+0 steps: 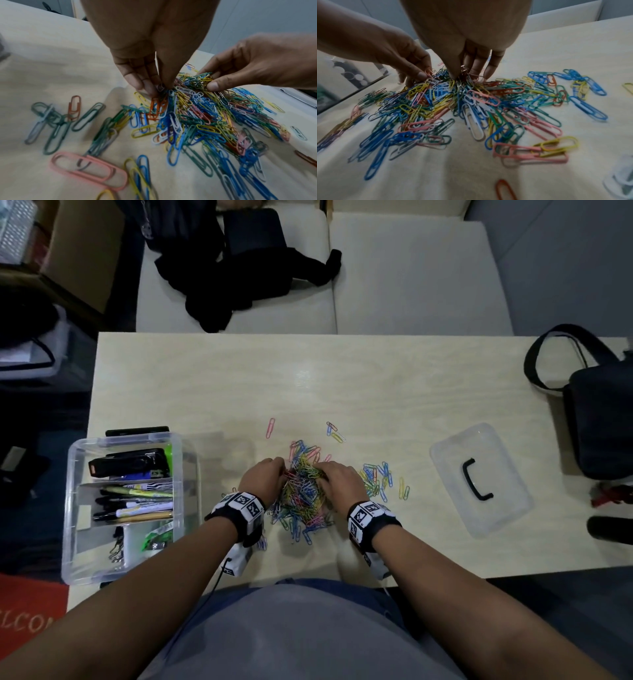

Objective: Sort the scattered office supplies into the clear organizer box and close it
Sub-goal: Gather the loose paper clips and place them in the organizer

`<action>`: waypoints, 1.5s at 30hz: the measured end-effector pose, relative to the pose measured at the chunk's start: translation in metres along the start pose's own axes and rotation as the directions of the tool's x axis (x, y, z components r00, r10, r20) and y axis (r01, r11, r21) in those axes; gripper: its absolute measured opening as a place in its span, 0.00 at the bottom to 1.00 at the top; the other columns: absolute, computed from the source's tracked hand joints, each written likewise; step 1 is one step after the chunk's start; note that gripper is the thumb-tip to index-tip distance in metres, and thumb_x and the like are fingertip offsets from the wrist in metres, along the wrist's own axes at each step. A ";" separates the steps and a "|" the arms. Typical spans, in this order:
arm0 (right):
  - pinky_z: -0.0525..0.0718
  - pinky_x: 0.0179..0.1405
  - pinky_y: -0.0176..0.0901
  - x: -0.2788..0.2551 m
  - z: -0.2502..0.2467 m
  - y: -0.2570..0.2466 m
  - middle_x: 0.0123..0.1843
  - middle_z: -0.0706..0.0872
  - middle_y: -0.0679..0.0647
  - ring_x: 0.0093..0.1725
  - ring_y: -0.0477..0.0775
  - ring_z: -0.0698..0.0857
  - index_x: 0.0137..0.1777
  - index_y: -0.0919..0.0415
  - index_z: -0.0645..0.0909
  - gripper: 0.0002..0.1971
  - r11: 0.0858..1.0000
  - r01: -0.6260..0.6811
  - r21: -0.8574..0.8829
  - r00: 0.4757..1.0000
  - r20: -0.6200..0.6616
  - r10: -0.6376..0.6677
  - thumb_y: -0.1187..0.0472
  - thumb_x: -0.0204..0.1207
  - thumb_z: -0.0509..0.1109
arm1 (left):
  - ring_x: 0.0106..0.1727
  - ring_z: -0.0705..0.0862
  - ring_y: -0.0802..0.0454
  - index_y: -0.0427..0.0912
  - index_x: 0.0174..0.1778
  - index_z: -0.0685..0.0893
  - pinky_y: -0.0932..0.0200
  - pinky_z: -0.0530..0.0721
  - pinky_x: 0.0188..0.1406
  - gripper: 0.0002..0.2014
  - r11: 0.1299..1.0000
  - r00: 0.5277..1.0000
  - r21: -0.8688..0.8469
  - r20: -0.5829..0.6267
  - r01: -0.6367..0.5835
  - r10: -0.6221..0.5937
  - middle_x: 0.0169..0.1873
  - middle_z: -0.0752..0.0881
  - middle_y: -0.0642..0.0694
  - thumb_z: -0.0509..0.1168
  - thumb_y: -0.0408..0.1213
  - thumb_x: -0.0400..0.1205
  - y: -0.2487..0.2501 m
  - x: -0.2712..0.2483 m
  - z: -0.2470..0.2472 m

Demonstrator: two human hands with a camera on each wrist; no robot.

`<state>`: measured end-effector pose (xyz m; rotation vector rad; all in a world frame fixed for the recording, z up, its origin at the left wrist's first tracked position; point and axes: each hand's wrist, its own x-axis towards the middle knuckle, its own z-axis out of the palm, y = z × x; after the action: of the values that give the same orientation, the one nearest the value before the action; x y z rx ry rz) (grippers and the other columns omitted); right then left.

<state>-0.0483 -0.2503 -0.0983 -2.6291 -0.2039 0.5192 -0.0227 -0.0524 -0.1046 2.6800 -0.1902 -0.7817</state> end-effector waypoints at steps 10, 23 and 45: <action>0.83 0.49 0.50 -0.004 -0.004 0.007 0.50 0.88 0.53 0.49 0.57 0.85 0.56 0.56 0.86 0.08 0.998 -0.050 0.047 0.997 -0.051 0.053 0.60 0.83 0.66 | 0.46 0.83 0.41 0.46 0.50 0.82 0.51 0.82 0.40 0.04 0.994 0.996 -0.111 -0.082 0.023 -0.032 0.44 0.86 0.44 0.64 0.39 0.83 -0.006 -0.007 -0.014; 0.87 0.44 0.46 -0.018 -0.018 -0.008 0.44 0.90 0.48 0.43 0.49 0.86 0.51 0.54 0.87 0.06 0.960 -0.073 0.270 0.978 -0.167 0.122 0.57 0.80 0.70 | 0.45 0.86 0.48 0.45 0.48 0.89 0.55 0.84 0.45 0.03 0.932 0.975 -0.361 -0.215 -0.034 -0.047 0.42 0.91 0.48 0.70 0.36 0.80 -0.003 -0.035 -0.035; 0.88 0.50 0.43 -0.037 -0.036 -0.054 0.49 0.91 0.49 0.47 0.47 0.88 0.57 0.56 0.88 0.08 0.932 0.075 0.354 0.954 -0.297 0.037 0.59 0.80 0.72 | 0.43 0.86 0.51 0.45 0.43 0.90 0.59 0.80 0.42 0.02 0.834 0.942 -0.548 -0.310 -0.070 -0.125 0.35 0.89 0.50 0.72 0.37 0.78 -0.003 -0.089 -0.063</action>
<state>-0.0710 -0.2255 -0.0315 -2.3001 -0.0315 0.1264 -0.0633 -0.0120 -0.0117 2.2050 0.1461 -0.3024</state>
